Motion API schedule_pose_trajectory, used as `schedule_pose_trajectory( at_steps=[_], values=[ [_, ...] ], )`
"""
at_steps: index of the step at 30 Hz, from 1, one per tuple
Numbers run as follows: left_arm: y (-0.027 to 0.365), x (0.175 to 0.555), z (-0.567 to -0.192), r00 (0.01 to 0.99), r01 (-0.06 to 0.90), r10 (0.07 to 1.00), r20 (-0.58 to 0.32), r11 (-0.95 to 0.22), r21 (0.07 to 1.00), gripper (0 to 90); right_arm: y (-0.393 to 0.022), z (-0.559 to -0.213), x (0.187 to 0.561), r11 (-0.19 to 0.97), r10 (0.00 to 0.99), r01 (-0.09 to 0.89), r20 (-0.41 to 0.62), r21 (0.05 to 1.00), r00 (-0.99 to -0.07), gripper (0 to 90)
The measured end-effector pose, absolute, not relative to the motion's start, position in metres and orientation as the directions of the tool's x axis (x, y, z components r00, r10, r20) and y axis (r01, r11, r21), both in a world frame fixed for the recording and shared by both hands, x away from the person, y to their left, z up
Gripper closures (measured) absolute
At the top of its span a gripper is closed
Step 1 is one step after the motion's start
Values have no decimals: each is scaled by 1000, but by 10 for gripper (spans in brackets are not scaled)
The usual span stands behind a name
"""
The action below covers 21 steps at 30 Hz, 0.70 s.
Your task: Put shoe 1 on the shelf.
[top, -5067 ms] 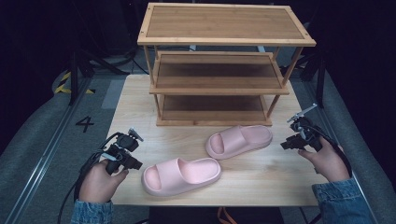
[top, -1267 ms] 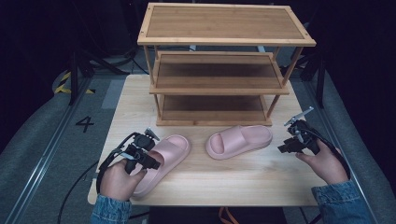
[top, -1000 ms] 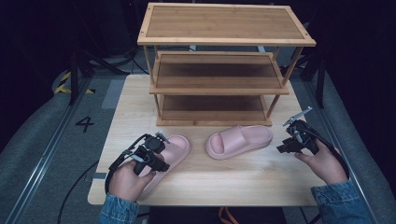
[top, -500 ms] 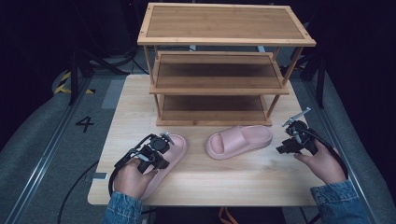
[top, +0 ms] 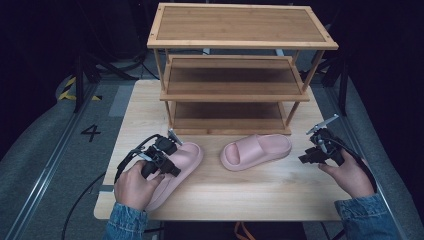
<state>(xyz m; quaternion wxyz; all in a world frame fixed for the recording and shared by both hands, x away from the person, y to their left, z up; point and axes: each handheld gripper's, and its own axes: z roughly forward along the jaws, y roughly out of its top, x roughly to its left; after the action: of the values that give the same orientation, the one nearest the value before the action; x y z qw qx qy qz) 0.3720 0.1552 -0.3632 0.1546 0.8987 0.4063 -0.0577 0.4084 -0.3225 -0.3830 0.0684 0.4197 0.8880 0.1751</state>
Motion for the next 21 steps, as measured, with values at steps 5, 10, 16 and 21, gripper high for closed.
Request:
schedule_pose_trajectory(
  at_steps=[5, 10, 16, 21],
  values=[
    [152, 374, -347, 681, 731, 707, -192, -638, 244, 833, -325, -381, 408, 581, 773, 723, 25, 375, -634, 566],
    [148, 375, -328, 691, 718, 704, -165, -641, 271, 829, -326, -381, 408, 578, 775, 724, 25, 377, -631, 564],
    [141, 381, -306, 704, 704, 694, -151, -653, 278, 828, -320, -374, 401, 592, 768, 713, 4, 376, -640, 556],
    [136, 386, -291, 713, 692, 689, -129, -663, 286, 828, -320, -371, 395, 593, 769, 710, -3, 380, -640, 556]
  ],
)
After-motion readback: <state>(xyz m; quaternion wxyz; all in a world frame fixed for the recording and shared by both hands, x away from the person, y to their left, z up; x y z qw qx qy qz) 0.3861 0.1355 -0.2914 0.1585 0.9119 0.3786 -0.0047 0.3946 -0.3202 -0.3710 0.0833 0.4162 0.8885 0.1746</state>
